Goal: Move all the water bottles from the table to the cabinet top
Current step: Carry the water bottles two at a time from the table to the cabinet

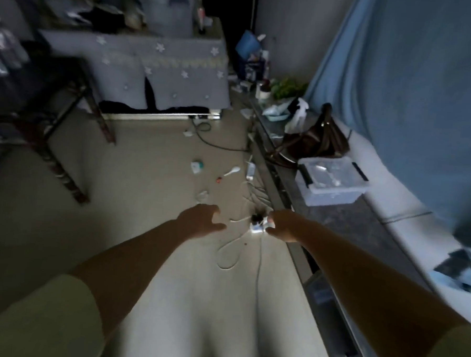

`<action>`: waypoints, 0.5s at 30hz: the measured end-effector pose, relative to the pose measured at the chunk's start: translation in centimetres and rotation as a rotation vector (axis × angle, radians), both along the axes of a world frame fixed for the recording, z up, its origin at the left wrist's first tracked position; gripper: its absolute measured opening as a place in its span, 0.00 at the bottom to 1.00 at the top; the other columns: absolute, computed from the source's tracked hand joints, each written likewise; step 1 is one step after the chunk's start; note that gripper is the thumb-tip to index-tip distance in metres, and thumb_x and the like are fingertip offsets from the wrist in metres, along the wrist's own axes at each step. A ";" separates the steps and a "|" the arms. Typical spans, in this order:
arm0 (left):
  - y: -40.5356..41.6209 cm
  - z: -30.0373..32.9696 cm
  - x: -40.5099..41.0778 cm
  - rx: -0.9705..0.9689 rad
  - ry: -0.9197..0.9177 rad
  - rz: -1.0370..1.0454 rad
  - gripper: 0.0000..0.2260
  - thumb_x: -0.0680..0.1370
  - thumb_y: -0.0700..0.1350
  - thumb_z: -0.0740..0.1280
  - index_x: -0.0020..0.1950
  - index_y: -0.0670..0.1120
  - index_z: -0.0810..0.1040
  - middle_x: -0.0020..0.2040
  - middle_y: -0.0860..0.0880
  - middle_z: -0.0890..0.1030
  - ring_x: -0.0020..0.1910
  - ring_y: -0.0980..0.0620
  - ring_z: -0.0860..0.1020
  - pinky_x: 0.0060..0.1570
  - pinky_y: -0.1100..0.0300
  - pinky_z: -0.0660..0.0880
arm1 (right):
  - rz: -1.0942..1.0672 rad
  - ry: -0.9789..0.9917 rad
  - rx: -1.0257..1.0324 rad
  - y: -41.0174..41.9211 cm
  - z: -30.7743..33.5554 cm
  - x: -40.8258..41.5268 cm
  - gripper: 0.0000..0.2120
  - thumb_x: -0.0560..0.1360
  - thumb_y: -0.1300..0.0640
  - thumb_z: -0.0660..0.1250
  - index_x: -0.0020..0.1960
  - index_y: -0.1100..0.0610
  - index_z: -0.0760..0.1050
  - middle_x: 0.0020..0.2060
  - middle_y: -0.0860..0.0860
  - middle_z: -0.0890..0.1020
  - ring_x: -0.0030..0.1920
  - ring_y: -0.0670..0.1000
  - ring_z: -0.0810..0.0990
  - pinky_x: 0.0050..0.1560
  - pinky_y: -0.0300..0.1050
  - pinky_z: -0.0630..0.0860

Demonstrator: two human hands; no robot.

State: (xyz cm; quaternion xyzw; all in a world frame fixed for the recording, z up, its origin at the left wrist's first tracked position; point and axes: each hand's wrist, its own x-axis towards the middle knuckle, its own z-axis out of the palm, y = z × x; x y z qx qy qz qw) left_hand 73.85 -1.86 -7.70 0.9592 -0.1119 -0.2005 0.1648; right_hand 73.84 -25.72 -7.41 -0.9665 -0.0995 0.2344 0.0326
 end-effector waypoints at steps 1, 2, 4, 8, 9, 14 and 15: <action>1.8 -0.1 0.4 -0.006 0.005 0.040 0.23 0.76 0.58 0.66 0.67 0.47 0.72 0.64 0.45 0.77 0.63 0.47 0.75 0.60 0.55 0.72 | 0.029 -0.002 -0.003 1.6 0.0 1.2 0.21 0.79 0.48 0.61 0.67 0.58 0.70 0.67 0.58 0.74 0.67 0.57 0.72 0.63 0.46 0.69; 3.4 -0.3 0.7 -0.008 0.005 0.073 0.24 0.76 0.58 0.66 0.67 0.46 0.72 0.64 0.45 0.77 0.62 0.47 0.75 0.61 0.55 0.72 | 0.056 -0.005 -0.006 3.0 0.0 2.4 0.19 0.79 0.48 0.61 0.65 0.58 0.72 0.65 0.59 0.75 0.66 0.57 0.73 0.61 0.46 0.71; 6.7 -0.8 1.6 -0.006 0.010 0.137 0.24 0.77 0.58 0.66 0.67 0.46 0.72 0.64 0.44 0.77 0.62 0.46 0.75 0.61 0.54 0.72 | 0.128 -0.005 -0.017 6.2 -0.2 5.1 0.18 0.78 0.49 0.61 0.62 0.59 0.73 0.63 0.59 0.77 0.63 0.58 0.75 0.59 0.47 0.72; 11.7 -1.7 4.9 -0.034 0.036 0.274 0.23 0.77 0.58 0.65 0.67 0.46 0.72 0.65 0.46 0.76 0.63 0.48 0.74 0.60 0.56 0.70 | 0.212 -0.003 -0.014 11.7 -0.7 10.9 0.20 0.78 0.47 0.61 0.65 0.56 0.71 0.63 0.56 0.77 0.62 0.58 0.77 0.59 0.49 0.73; 12.9 -1.9 6.3 -0.044 0.034 0.315 0.23 0.77 0.58 0.66 0.66 0.46 0.72 0.65 0.46 0.76 0.63 0.48 0.74 0.60 0.57 0.69 | 0.243 -0.011 -0.015 13.2 -0.9 12.9 0.20 0.78 0.47 0.61 0.66 0.56 0.71 0.63 0.56 0.76 0.63 0.57 0.76 0.60 0.48 0.72; 17.8 -1.5 14.1 -0.069 0.000 0.491 0.23 0.76 0.58 0.67 0.65 0.47 0.73 0.64 0.45 0.76 0.64 0.47 0.73 0.62 0.55 0.69 | 0.387 -0.028 -0.009 19.8 -0.6 22.8 0.18 0.78 0.49 0.60 0.63 0.58 0.71 0.61 0.58 0.77 0.61 0.58 0.77 0.59 0.49 0.73; 18.7 -1.4 15.4 -0.070 0.005 0.521 0.23 0.76 0.58 0.67 0.65 0.47 0.73 0.64 0.45 0.76 0.64 0.47 0.73 0.62 0.55 0.69 | 0.413 -0.028 -0.015 21.0 -0.3 24.7 0.18 0.78 0.49 0.60 0.62 0.59 0.72 0.60 0.58 0.78 0.60 0.58 0.77 0.58 0.49 0.74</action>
